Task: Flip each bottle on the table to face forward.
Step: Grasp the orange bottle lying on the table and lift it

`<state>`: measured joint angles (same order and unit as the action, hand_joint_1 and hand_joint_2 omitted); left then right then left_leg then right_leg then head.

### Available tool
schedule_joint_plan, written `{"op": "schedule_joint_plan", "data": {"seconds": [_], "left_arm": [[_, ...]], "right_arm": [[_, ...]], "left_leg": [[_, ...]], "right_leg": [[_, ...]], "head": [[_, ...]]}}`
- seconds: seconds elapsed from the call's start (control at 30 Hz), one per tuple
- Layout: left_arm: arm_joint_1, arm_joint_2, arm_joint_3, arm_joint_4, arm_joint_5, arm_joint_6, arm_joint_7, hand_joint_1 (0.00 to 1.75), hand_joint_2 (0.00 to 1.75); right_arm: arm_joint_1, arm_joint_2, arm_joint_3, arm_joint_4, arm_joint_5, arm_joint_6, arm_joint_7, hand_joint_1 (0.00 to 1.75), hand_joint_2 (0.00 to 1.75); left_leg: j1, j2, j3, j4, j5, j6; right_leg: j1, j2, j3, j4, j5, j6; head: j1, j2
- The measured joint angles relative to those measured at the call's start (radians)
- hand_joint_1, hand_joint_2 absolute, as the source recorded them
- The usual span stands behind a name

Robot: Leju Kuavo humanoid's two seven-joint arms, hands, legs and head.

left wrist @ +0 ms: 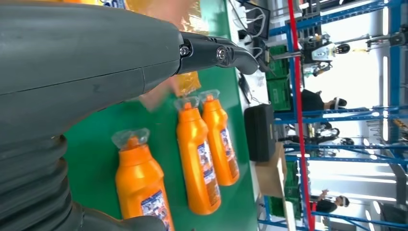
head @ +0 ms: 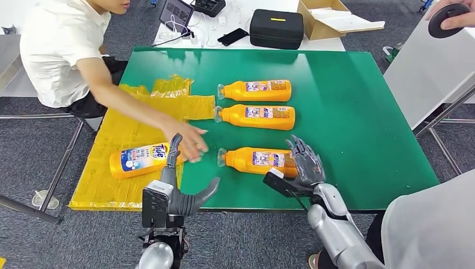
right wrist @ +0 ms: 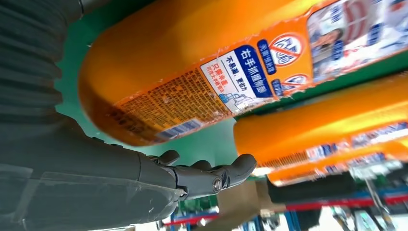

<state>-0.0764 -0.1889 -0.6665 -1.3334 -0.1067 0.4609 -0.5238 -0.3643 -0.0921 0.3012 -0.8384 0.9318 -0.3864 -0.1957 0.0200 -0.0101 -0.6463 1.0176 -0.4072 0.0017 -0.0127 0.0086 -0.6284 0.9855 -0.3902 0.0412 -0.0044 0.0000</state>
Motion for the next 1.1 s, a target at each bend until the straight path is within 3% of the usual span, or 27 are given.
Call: {"op": "schedule_joint_plan", "data": {"seconds": [0.5, 0.53, 0.63, 0.7, 1.1], "left_arm": [[-0.017, 0.000, -0.017, 0.003, 0.008, -0.006, 0.002, 0.00, 1.75], [-0.019, 0.000, -0.018, 0.004, 0.011, -0.007, 0.002, 0.00, 1.75], [-0.025, -0.001, -0.018, 0.008, 0.018, -0.010, 0.003, 0.00, 1.75], [-0.029, -0.001, -0.019, 0.011, 0.024, -0.012, 0.003, 0.00, 1.75], [-0.039, -0.003, -0.027, 0.024, 0.035, -0.021, 0.000, 0.00, 1.75]], "right_arm": [[-0.098, -0.001, 0.004, 0.156, -0.009, 0.031, 0.013, 0.00, 1.75], [-0.105, 0.000, 0.005, 0.166, -0.011, 0.038, 0.014, 0.34, 1.75], [-0.131, 0.000, 0.005, 0.205, -0.022, 0.072, 0.014, 1.63, 1.75], [-0.148, -0.001, 0.005, 0.234, -0.033, 0.108, 0.011, 1.75, 1.75], [-0.211, -0.009, 0.004, 0.326, -0.066, 0.196, -0.033, 1.75, 1.75]], "left_leg": [[0.000, 0.000, 0.000, 0.000, 0.000, 0.000], [0.000, 0.000, 0.000, 0.000, 0.000, 0.000], [0.000, 0.000, 0.001, 0.000, 0.000, 0.000], [0.000, 0.000, 0.002, 0.000, 0.000, 0.000], [0.000, 0.001, 0.007, 0.000, 0.000, 0.000]], "right_leg": [[0.000, 0.000, 0.000, 0.000, 0.000, 0.000], [0.000, 0.000, 0.000, 0.000, 0.000, 0.000], [0.000, 0.000, 0.000, 0.000, 0.000, 0.000], [0.000, 0.000, 0.001, 0.000, 0.000, 0.000], [0.000, 0.001, 0.005, 0.000, 0.000, 0.000]], "head": [[0.000, 0.000], [0.000, 0.000], [0.000, 0.000], [0.000, 0.000], [0.000, 0.000]]}}
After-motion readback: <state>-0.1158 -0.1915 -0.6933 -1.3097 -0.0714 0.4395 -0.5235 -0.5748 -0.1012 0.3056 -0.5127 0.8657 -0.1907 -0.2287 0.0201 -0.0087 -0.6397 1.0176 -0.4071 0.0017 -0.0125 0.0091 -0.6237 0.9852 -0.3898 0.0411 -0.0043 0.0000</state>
